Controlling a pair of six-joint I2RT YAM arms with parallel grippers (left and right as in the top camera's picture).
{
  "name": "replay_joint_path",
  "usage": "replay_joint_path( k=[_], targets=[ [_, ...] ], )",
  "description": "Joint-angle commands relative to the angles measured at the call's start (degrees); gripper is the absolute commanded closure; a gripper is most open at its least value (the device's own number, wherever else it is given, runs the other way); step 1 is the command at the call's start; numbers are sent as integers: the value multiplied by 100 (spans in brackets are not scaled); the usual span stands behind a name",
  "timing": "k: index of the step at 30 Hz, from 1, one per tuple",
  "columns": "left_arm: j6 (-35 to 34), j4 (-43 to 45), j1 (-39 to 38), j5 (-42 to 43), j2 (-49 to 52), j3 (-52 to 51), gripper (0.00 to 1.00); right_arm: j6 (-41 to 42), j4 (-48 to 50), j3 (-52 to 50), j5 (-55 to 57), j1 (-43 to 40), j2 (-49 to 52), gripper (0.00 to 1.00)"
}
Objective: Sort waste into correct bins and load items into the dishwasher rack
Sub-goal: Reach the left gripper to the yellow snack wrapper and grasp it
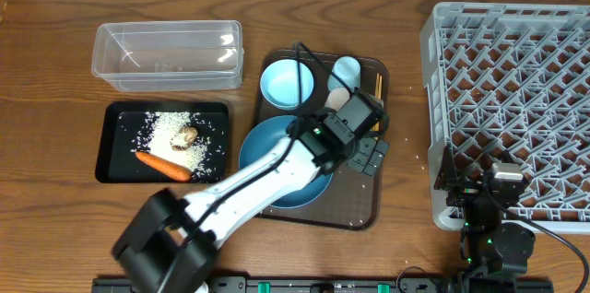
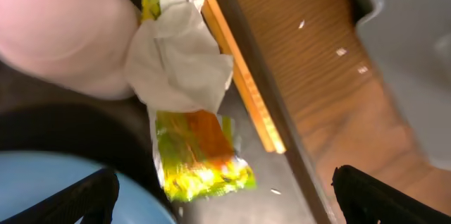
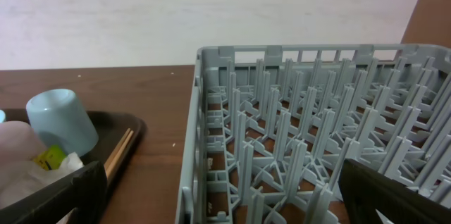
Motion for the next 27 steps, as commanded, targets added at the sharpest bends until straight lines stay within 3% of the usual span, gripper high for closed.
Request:
replay_joint_path(
  k=[1, 9, 24, 27],
  targets=[
    [518, 22, -92, -452, 315, 116, 2, -55, -17, -11, -7, -37, -31, 1],
    [520, 85, -520, -1768, 452, 116, 2, -55, -17, -11, -7, -37, -31, 1],
    [516, 203, -688, -1808, 769, 116, 0, -55, -17, -11, -7, -37, -31, 1],
    [516, 184, -688, -1818, 772, 116, 7, -55, -17, -11, -4, -37, -31, 1]
  ],
)
